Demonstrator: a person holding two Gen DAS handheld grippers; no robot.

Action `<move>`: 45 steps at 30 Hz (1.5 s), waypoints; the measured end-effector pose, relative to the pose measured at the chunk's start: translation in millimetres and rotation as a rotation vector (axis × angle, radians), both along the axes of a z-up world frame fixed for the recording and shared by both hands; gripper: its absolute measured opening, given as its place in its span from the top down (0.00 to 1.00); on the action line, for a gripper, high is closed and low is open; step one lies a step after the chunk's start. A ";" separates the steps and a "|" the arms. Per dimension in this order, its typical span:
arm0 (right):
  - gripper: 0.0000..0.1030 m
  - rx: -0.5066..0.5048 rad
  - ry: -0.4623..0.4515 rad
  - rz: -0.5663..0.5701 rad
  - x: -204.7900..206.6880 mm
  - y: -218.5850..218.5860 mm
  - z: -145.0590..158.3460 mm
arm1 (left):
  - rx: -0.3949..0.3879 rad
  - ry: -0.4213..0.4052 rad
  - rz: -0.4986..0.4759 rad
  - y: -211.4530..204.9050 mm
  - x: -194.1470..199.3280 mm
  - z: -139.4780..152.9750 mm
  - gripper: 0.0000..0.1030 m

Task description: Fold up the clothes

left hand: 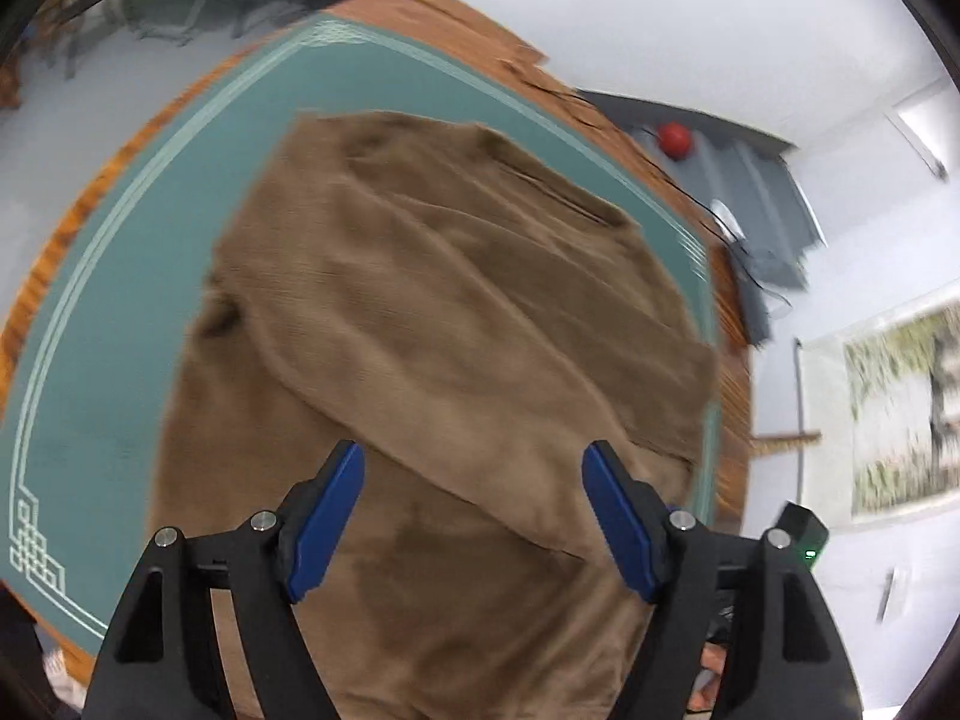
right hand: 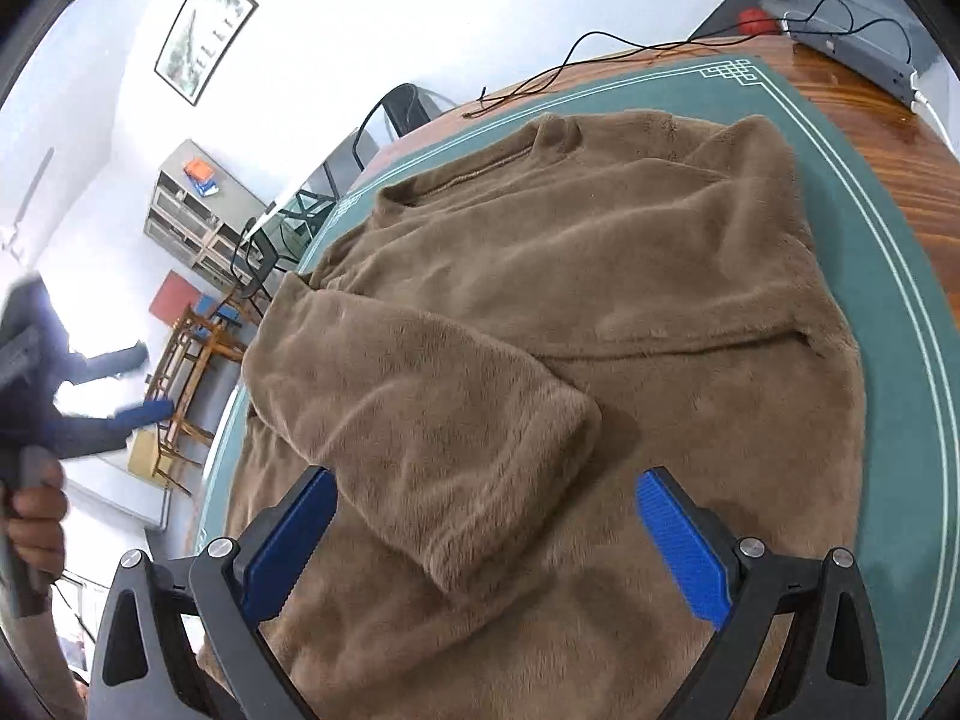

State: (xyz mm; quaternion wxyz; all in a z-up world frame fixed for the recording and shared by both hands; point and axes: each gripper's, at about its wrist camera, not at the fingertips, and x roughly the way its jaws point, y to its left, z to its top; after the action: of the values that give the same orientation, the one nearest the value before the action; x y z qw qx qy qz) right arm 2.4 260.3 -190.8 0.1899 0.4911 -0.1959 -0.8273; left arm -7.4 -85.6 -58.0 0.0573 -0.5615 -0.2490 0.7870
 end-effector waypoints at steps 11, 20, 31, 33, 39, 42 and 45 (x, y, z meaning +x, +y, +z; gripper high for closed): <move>0.03 0.143 -0.024 -0.035 -48.0 -20.4 -14.7 | -0.130 -0.002 0.173 -95.1 -60.8 -37.2 0.24; 0.47 0.283 -0.053 -0.021 -45.3 -48.6 -34.8 | -0.130 -0.044 0.100 -101.3 -139.6 -89.7 0.24; 0.87 0.362 0.223 -0.092 -47.1 -56.4 52.5 | -0.028 -0.034 0.140 -114.2 -172.8 -112.1 0.88; 0.87 0.381 0.297 -0.116 -54.9 -58.8 73.9 | -0.001 0.000 0.161 -119.1 -169.8 -105.0 0.88; 0.87 0.476 0.286 -0.121 -117.7 -72.2 47.7 | -0.051 0.009 0.149 -117.1 -175.2 -112.5 0.87; 0.86 0.567 0.194 -0.081 -146.4 -76.4 2.0 | -0.076 -0.013 0.122 -116.2 -176.2 -126.0 0.82; 0.82 0.587 0.120 -0.053 -153.6 -73.1 -18.4 | -0.129 0.024 0.089 -118.9 -166.3 -116.4 0.66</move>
State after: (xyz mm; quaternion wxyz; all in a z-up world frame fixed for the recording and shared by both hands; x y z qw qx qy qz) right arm -151.2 187.2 -209.2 0.0295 0.4699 0.0505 -0.8808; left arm -173.7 -204.4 -174.4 -0.0109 -0.5429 -0.2219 0.8099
